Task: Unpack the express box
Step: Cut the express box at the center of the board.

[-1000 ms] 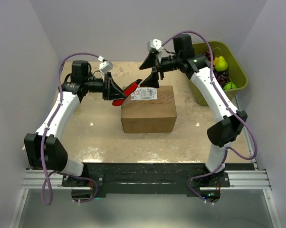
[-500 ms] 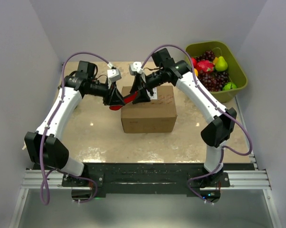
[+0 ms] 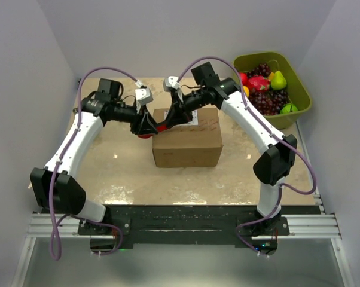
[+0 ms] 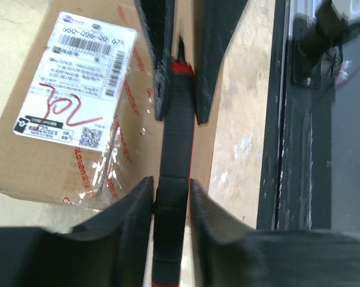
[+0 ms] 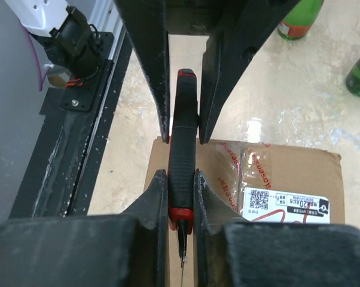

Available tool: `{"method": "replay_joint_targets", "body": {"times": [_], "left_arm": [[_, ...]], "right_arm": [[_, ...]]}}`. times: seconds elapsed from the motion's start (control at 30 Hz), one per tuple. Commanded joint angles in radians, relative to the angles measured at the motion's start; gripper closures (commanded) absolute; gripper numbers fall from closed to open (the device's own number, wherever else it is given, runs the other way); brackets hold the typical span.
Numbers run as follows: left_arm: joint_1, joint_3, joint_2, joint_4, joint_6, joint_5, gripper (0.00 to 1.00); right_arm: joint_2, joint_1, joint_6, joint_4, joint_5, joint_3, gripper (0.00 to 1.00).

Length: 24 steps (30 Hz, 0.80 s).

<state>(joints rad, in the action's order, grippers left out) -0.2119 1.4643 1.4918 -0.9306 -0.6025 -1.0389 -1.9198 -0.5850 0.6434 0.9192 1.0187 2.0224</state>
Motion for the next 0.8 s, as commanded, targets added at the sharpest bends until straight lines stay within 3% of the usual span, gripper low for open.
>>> {"method": "replay_joint_targets", "body": {"times": [0.0,0.07,0.1,0.13,0.2,0.23,0.33,0.53,0.63,0.77], "left_arm": [[0.017,-0.167,-0.158,0.276,0.209,-0.058,0.51],[0.035,-0.354,-0.229,0.595,0.474,-0.069,0.48],[0.042,-0.41,-0.285,0.701,0.572,-0.069,0.48],[0.046,-0.462,-0.304,0.913,0.788,-0.084,0.47],[0.049,-0.58,-0.315,1.126,0.982,-0.114,0.47],[0.049,-0.602,-0.306,1.233,1.115,-0.131,0.47],[0.049,-0.653,-0.283,1.384,1.255,-0.15,0.48],[0.049,-0.657,-0.24,1.412,1.277,-0.164,0.49],[0.049,-0.691,-0.225,1.524,1.354,-0.161,0.49],[0.049,-0.693,-0.212,1.515,1.33,-0.136,0.46]], "right_arm": [[0.01,0.033,-0.234,-0.188,0.087,-0.051,1.0],[0.028,0.057,-0.373,-0.296,0.177,-0.085,1.0],[0.037,0.082,-0.559,-0.457,0.198,-0.143,1.0],[0.05,0.092,-0.674,-0.559,0.213,-0.184,1.0],[0.1,0.111,-0.979,-0.892,0.236,-0.334,1.0],[0.107,0.111,-0.985,-0.892,0.236,-0.346,1.0],[0.113,0.109,-0.938,-0.825,0.239,-0.352,1.0],[0.13,0.109,-1.008,-0.91,0.238,-0.406,1.0],[0.125,0.109,-1.015,-0.912,0.251,-0.404,1.0],[0.125,0.109,-1.038,-0.937,0.27,-0.412,1.0]]}}
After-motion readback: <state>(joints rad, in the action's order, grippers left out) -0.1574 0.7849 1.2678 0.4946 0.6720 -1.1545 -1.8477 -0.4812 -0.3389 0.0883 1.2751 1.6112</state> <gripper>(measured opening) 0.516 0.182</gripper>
